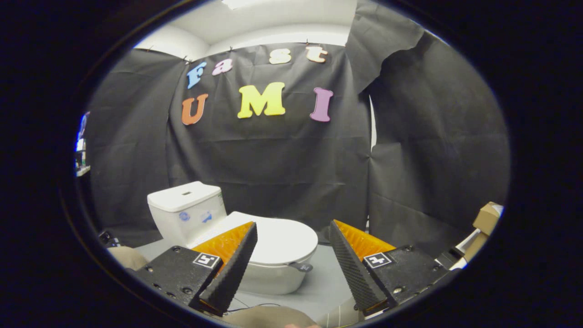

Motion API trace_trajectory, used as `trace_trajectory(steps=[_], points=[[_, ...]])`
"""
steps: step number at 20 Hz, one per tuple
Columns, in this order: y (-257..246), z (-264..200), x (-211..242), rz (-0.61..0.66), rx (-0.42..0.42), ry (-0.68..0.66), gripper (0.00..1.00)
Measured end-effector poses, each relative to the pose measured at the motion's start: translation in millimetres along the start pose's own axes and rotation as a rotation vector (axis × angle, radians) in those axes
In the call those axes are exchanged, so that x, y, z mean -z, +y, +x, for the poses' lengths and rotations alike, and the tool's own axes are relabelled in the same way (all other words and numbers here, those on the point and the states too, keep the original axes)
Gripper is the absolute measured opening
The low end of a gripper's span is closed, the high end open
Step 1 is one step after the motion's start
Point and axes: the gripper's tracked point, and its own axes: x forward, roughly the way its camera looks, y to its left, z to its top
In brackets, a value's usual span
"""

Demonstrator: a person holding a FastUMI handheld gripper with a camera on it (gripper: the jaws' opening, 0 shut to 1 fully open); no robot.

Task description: Open the toilet lid.

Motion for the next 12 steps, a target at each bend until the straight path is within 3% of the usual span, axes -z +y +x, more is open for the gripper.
trace_trajectory(steps=[8, 12], points=[[12, 18, 9, 0.007, -0.019, 0.054, 1.00], [17, 50, 14, 0.066, -0.031, 0.103, 1.00]])
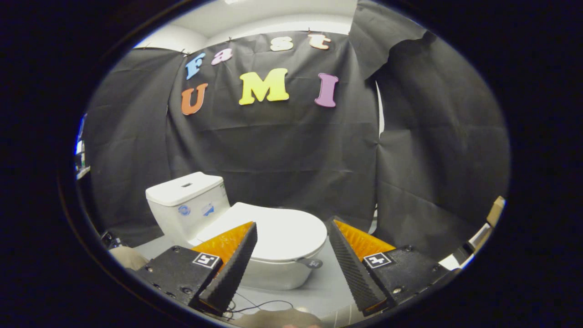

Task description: Open the toilet lid.

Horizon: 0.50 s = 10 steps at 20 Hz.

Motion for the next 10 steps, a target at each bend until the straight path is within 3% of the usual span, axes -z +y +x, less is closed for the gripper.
trace_trajectory(steps=[10], points=[[-29, 72, 56, 0.185, 0.016, 0.271, 1.00]])
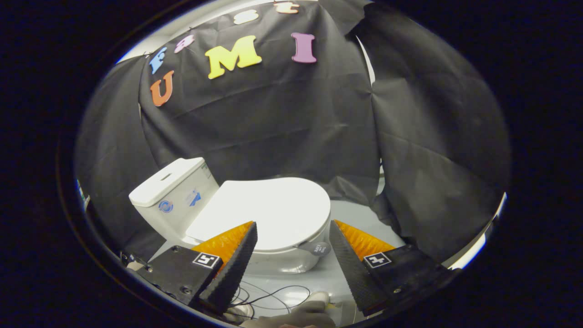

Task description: Open the toilet lid.

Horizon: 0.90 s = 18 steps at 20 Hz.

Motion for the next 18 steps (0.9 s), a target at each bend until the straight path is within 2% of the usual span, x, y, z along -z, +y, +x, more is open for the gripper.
trace_trajectory(steps=[2, 5, 9, 14, 18], points=[[-5, 11, 7, 0.025, -0.012, 0.049, 1.00], [-20, 27, 36, 0.056, -0.007, 0.193, 1.00], [-29, 48, 52, 0.202, -0.019, 0.305, 1.00], [-42, 74, 63, 0.395, -0.041, 0.399, 0.98], [-50, 100, 74, 0.488, -0.040, 0.435, 0.98]])
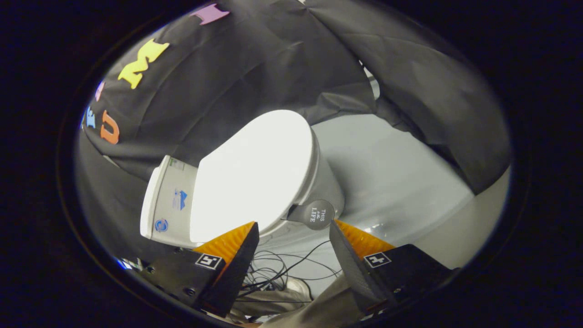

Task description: Open the toilet lid.

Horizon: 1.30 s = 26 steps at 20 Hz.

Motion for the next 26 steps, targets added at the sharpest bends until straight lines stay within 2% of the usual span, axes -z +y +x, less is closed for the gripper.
trace_trajectory(steps=[5, 10, 16, 26], points=[[-20, 20, -7, 0.038, 0.024, 0.006, 0.96], [-27, 37, -3, 0.075, -0.015, 0.026, 0.93], [-16, 54, 2, 0.161, -0.145, 0.025, 0.78], [-18, 62, 3, 0.289, -0.234, 0.023, 0.39]])
